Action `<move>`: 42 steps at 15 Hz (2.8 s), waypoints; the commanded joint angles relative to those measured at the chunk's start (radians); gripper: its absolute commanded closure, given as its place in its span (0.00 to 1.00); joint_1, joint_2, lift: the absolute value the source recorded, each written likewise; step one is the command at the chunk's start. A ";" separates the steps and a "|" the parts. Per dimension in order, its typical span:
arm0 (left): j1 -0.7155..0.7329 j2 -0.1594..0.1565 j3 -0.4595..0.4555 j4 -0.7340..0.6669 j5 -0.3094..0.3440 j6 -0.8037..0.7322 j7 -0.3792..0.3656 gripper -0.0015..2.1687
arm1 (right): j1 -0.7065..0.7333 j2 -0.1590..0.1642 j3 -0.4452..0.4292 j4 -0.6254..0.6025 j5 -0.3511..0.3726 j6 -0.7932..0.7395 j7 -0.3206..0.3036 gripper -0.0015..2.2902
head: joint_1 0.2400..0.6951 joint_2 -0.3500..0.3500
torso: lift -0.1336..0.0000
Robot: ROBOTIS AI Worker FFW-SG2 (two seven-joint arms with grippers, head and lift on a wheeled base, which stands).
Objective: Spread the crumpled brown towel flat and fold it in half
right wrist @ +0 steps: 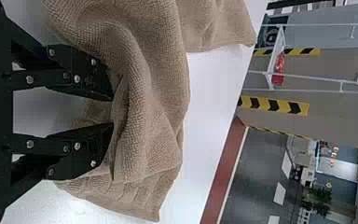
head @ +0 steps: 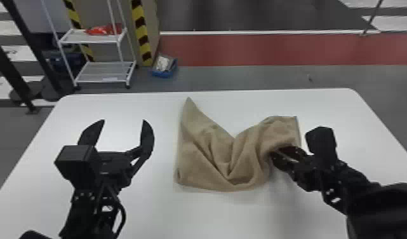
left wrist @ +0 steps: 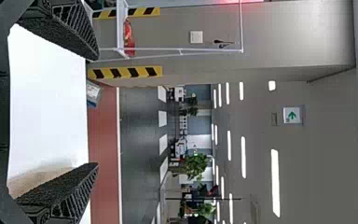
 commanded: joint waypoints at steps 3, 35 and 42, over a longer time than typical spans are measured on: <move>0.003 -0.004 0.000 -0.002 -0.005 0.000 0.001 0.03 | -0.024 -0.001 0.020 0.022 0.006 0.051 0.013 0.36 | 1.00 0.55 | 0.07; -0.017 -0.014 -0.017 0.003 -0.017 0.025 0.001 0.03 | 0.093 -0.100 -0.376 -0.018 -0.077 -0.498 0.305 0.77 | 1.00 0.39 | 0.07; -0.023 -0.018 -0.034 0.012 -0.031 0.028 0.001 0.03 | 0.122 -0.121 -0.422 0.137 -0.046 -0.554 0.355 0.77 | 1.00 0.28 | 0.07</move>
